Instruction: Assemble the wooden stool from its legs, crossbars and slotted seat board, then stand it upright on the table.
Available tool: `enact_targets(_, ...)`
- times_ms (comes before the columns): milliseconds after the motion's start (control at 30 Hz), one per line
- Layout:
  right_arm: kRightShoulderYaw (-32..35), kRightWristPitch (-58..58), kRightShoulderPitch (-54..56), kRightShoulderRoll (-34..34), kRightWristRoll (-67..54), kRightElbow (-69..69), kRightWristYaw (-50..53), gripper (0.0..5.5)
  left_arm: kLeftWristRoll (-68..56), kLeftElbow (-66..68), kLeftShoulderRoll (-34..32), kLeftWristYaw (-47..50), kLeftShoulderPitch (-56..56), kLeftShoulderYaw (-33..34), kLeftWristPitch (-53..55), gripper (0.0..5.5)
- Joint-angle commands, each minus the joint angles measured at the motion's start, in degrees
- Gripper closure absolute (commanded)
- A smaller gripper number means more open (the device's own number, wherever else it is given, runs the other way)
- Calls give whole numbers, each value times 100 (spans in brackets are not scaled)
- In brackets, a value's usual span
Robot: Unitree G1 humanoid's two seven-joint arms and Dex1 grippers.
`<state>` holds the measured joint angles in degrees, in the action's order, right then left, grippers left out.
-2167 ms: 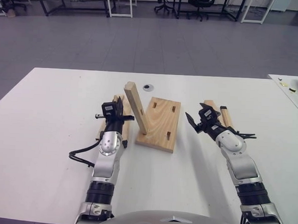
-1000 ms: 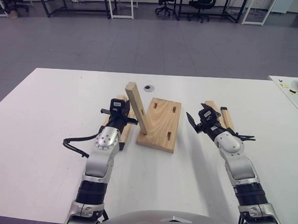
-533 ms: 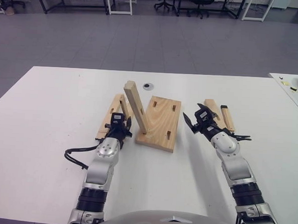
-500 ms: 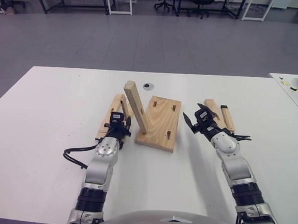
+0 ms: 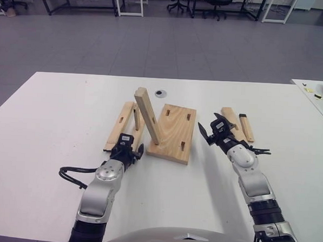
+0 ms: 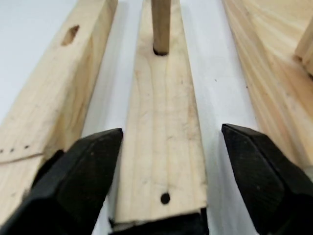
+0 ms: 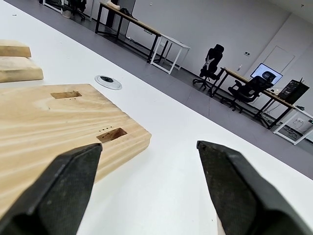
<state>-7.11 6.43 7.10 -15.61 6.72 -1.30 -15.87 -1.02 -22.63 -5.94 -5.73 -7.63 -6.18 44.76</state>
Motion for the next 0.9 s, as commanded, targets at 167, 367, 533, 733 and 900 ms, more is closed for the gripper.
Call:
enact_targets(167, 6, 22, -14, 85, 36, 76, 95, 188, -26, 212, -222, -109, -89, 72, -6, 293)
enact_targets(367, 5, 7, -32, 81, 57, 61, 137, 188, -107, 192, -283, -171, -7, 190, -440, 344)
enact_targets(533, 126, 10, 53, -5, -26, -30, 106, 188, -609, -171, -440, -348, 754, 1058, -444, 344)
enact_targets(733, 1025, 502, 829, -183, -1115, -115, -361, 188, -1620, -589, -1043, -941, 1964, 2059, -244, 344)
enact_targets(900, 1680, 1694, 2219, -443, -2685, 160, -1111, 188, -2524, -534, -1946, -1701, 3055, 2401, 258, 344)
